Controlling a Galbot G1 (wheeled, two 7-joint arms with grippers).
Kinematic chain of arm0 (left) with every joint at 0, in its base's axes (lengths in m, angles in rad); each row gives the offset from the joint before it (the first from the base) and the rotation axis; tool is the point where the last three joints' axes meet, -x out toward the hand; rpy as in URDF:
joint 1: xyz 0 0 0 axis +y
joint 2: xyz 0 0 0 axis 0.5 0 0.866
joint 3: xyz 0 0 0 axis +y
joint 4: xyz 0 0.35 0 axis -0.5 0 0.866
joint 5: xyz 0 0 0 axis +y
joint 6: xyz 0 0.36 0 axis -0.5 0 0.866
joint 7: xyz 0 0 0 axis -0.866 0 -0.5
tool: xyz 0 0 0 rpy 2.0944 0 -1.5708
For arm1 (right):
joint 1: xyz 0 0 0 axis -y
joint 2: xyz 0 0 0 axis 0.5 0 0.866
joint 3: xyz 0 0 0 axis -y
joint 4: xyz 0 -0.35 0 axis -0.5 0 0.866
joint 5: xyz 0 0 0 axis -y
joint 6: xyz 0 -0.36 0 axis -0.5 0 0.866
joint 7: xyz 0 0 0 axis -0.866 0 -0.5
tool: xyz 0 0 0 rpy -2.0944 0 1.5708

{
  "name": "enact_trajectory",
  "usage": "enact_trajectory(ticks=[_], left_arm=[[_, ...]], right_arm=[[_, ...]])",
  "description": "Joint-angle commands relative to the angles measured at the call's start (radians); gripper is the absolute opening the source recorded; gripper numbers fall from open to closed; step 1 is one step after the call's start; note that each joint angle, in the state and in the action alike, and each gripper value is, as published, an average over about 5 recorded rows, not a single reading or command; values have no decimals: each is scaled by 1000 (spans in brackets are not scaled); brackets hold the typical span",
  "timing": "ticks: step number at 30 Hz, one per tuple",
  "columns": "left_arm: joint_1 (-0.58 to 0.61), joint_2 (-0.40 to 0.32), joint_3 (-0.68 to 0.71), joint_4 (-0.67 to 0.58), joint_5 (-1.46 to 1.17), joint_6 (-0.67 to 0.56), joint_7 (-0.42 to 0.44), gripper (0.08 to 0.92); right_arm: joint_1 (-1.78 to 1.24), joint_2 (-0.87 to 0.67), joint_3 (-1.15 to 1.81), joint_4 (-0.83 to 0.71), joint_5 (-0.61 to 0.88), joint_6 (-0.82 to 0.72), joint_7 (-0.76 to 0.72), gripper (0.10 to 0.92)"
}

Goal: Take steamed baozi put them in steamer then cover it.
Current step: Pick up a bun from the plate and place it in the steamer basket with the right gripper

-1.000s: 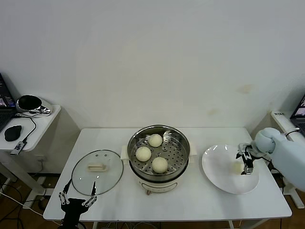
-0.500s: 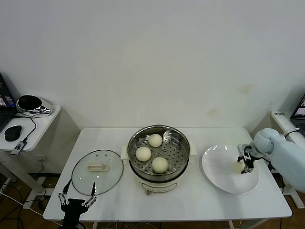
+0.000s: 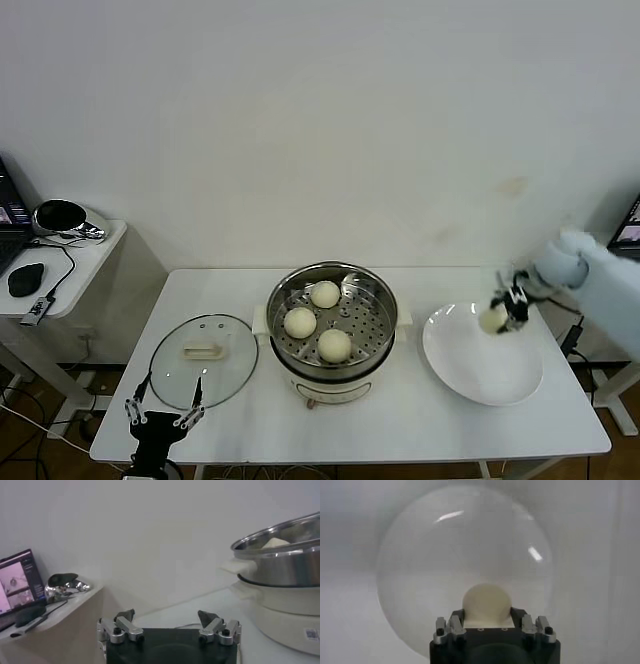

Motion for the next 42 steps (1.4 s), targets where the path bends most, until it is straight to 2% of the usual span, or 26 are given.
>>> enact_trajectory(ticks=[1, 10, 14, 20, 31, 42], left_arm=[[-15, 6, 2, 1, -6, 2, 0, 823], [-33, 5, -4, 11, -17, 3, -1, 823], [-33, 1, -6, 12, -18, 2, -1, 823], [-27, -3, -18, -1, -23, 1, -1, 823], [-21, -5, -27, -9, -25, 1, -1, 823], [-18, -6, -29, -15, -24, 2, 0, 823]], right_arm=[[570, 104, -434, 211, 378, -200, 60, 585], [546, 342, -477, 206, 615, -353, 202, 585], [471, 422, -469, 165, 649, -394, 245, 585], [370, 495, -455, 88, 607, -413, 247, 585], [252, 511, -447, 28, 480, -391, 229, 591], [248, 494, -445, 40, 446, -392, 210, 594]])
